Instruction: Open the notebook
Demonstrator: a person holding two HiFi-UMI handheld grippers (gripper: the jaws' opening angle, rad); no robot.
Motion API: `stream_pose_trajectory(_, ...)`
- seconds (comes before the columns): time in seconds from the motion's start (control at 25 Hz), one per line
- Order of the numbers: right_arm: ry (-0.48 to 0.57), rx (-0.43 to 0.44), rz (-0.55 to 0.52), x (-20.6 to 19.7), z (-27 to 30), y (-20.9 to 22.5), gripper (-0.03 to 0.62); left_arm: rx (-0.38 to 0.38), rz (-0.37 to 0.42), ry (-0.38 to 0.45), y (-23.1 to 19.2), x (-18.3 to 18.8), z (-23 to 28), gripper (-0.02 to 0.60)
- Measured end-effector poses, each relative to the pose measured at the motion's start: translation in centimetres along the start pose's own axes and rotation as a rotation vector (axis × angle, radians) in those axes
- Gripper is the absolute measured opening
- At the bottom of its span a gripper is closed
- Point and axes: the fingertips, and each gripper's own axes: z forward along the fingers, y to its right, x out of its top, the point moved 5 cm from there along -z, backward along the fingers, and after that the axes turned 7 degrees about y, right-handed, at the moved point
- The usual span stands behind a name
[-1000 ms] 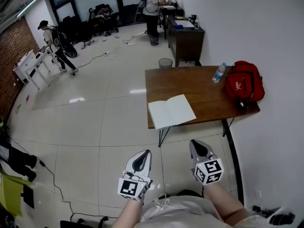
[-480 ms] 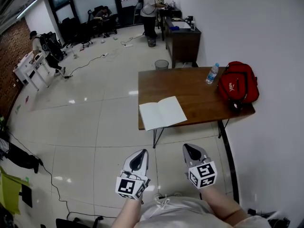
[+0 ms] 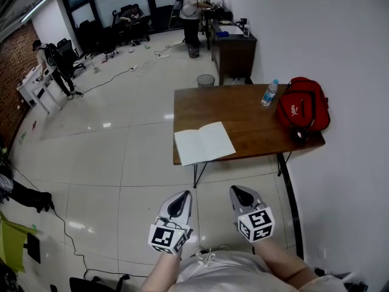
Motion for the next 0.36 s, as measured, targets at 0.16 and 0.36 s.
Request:
stream_pose_trajectory(0.16,-0.005,-0.001,0.002,-0.23,-0.07,0.16,0.005,-0.030,-0.007,0.013,0.46,-0.23,0.10,0.005)
stream_pose_trajectory(0.36,-0.016,-0.005,0.013,-0.89,-0.75,-0.20,0.005,-0.043,-0.003,0.000,0.81,-0.24,-0.41,0.005)
